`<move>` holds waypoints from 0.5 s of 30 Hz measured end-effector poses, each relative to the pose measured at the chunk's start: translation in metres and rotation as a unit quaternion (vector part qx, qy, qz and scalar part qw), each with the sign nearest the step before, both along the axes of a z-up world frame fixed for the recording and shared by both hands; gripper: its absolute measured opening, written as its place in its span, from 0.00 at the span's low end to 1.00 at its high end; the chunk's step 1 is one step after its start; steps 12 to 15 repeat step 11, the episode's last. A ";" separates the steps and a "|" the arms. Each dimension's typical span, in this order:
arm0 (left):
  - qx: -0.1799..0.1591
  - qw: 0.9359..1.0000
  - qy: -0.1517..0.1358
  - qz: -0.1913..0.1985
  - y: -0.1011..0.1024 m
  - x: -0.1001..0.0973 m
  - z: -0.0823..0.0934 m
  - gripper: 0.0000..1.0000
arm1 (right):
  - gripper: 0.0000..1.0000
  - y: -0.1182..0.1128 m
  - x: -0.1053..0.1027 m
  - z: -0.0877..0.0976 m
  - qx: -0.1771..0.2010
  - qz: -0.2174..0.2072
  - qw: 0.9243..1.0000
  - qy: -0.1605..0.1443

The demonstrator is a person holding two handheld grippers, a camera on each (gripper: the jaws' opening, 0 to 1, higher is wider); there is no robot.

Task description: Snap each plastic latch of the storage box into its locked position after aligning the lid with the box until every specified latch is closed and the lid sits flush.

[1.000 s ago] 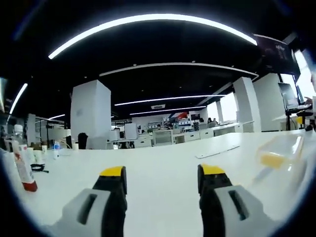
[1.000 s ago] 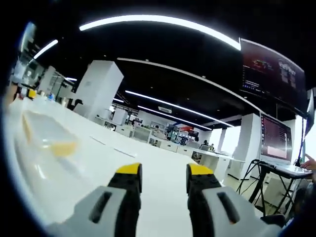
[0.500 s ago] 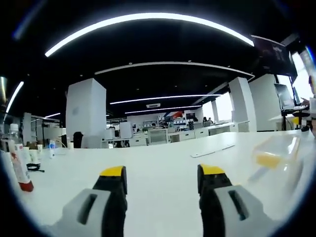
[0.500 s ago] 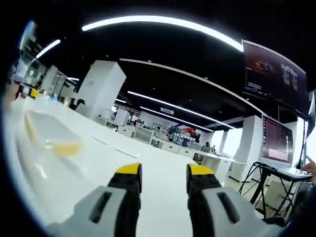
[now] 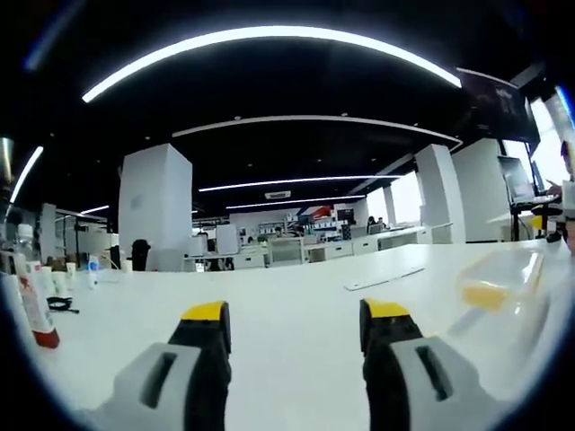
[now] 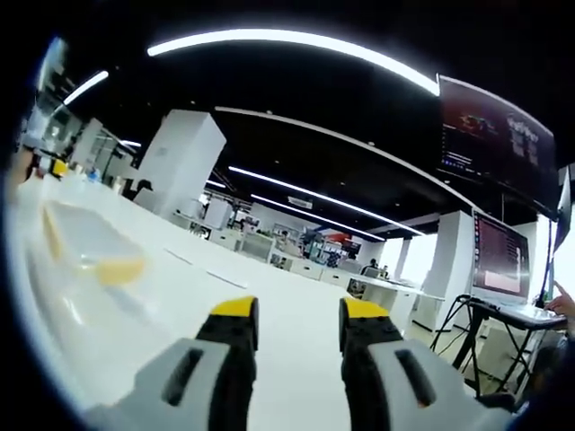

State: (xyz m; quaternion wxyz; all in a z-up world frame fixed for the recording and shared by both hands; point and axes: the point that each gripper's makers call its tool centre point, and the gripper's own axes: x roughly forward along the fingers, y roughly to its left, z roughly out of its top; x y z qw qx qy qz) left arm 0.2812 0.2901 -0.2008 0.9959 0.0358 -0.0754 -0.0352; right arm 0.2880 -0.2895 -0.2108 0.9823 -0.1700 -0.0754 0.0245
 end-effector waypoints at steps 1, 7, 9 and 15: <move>0.006 1.000 0.000 0.005 0.001 0.000 0.000 0.58 | 0.35 -0.001 0.001 -0.002 -0.001 -0.006 1.000 0.005; 0.013 1.000 -0.007 0.002 -0.001 -0.003 0.005 0.58 | 0.35 -0.002 0.004 -0.006 -0.012 -0.015 1.000 0.019; 0.013 1.000 -0.014 0.003 -0.001 -0.005 0.008 0.58 | 0.34 -0.002 0.004 -0.007 -0.017 -0.016 0.999 0.021; 0.013 1.000 -0.021 0.010 0.002 -0.006 0.011 0.58 | 0.34 -0.002 0.005 -0.007 -0.024 -0.020 0.999 0.022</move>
